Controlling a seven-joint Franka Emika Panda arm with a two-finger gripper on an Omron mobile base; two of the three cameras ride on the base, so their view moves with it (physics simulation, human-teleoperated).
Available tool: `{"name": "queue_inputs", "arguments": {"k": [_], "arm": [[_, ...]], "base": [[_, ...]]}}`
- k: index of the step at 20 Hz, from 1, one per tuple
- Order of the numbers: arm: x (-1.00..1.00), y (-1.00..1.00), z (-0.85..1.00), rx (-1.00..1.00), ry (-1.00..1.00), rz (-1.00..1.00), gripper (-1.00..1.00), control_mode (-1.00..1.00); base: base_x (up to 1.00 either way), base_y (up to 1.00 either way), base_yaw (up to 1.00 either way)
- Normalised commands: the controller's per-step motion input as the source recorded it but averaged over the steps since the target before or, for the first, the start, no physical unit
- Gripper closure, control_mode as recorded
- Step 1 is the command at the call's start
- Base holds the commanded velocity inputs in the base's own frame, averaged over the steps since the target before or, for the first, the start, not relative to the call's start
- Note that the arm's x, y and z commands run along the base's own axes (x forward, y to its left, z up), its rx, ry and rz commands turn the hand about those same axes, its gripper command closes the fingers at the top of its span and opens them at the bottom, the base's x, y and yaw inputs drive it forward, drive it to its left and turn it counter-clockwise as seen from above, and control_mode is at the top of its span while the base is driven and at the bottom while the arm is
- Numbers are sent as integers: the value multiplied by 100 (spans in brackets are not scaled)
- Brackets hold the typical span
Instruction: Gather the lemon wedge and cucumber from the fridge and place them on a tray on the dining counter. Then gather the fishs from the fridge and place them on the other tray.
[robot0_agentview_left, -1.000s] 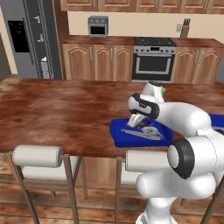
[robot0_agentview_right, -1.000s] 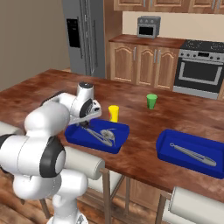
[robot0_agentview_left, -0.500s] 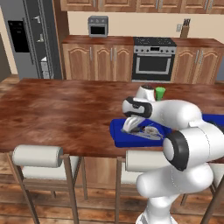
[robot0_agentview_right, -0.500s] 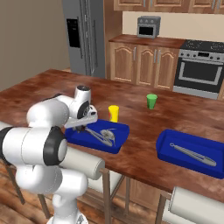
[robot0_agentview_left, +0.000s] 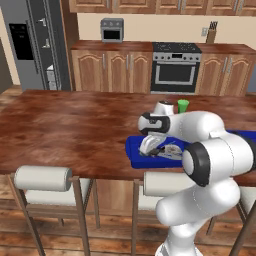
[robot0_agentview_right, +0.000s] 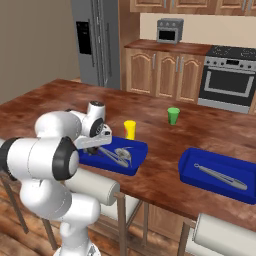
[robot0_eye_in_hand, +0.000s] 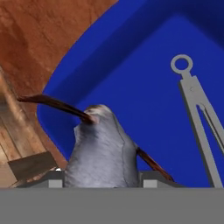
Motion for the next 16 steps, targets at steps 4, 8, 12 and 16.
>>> {"name": "queue_inputs", "arguments": {"k": [4,8,12,16], "arm": [[18,0,-9,0,1,0,100,-100],[21,0,-4,0,0,0,100,-100],[19,0,-5,0,1,0,-100,-100],[12,0,-5,0,1,0,-100,-100]], "base": [[0,0,0],[0,0,0],[0,0,0],[0,0,0]]}}
